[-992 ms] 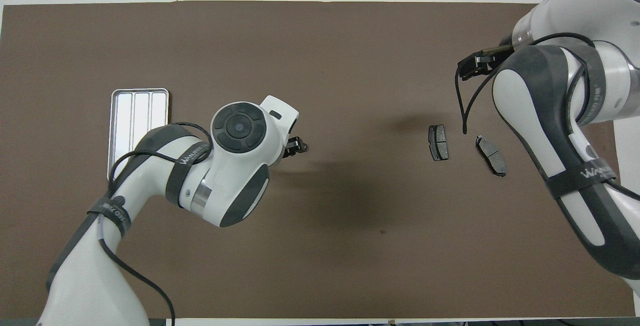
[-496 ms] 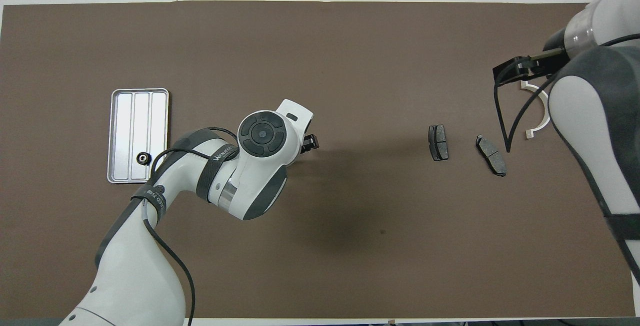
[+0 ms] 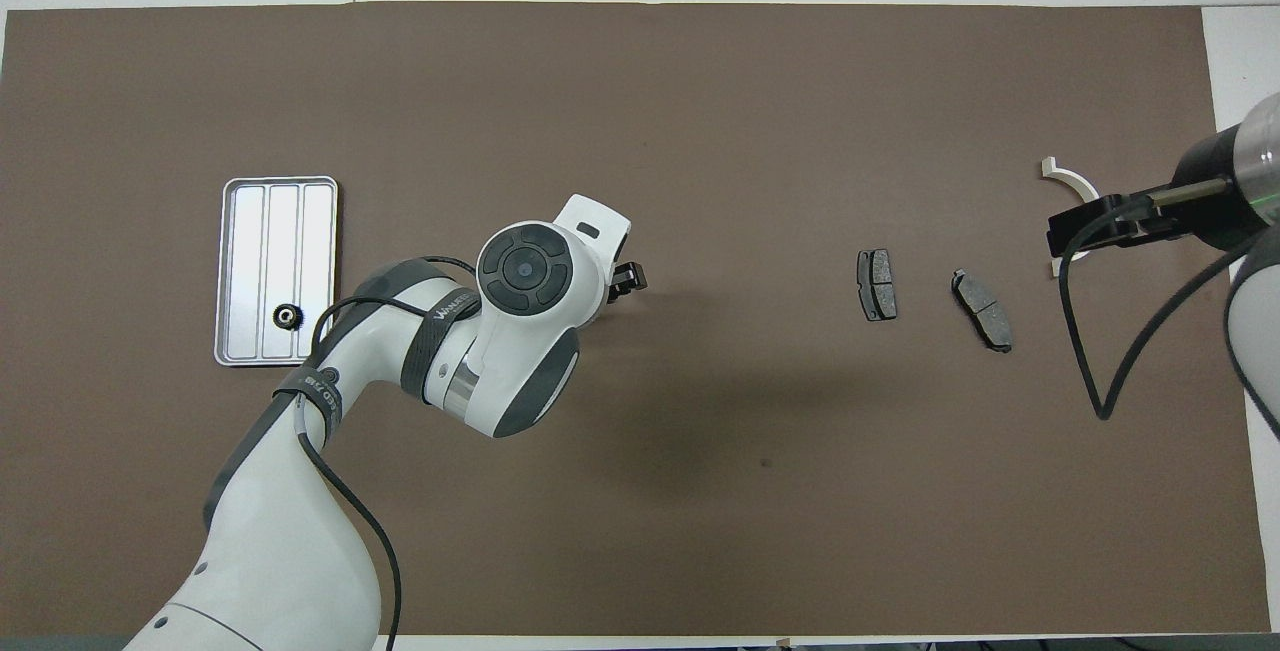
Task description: Pick bearing gear from pile to tray
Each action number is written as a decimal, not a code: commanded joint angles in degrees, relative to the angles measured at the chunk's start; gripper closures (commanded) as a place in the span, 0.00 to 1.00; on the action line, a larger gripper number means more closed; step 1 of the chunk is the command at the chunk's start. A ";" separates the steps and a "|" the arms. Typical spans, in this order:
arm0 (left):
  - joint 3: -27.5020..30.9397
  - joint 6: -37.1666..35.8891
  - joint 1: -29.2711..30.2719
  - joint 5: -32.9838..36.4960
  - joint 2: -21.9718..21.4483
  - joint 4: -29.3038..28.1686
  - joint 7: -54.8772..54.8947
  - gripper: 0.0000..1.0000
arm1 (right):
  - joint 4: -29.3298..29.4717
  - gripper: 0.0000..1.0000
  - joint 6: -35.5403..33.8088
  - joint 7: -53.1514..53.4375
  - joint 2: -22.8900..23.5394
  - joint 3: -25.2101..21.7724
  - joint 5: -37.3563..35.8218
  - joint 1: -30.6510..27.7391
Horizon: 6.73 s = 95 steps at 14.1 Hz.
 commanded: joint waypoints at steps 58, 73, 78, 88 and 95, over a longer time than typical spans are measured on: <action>2.65 -7.35 33.65 0.75 -5.47 -1.98 42.30 0.25 | -2.11 0.00 0.83 5.35 -1.51 1.18 0.06 -0.32; 0.63 -47.96 32.68 3.21 -21.12 19.92 38.78 0.00 | -1.94 0.00 3.46 5.35 -1.69 1.27 0.33 0.21; 0.54 -41.00 32.60 2.86 -24.80 10.12 39.31 0.00 | -1.93 0.00 4.08 5.44 -1.60 1.27 0.33 0.30; -1.48 -43.60 34.88 3.04 -26.48 7.89 39.22 0.00 | -2.11 0.00 3.99 5.44 -1.69 1.36 0.33 0.39; -1.39 -44.30 34.27 2.60 -25.95 9.12 39.40 0.00 | -2.11 0.00 4.78 5.35 -1.60 1.27 0.33 0.30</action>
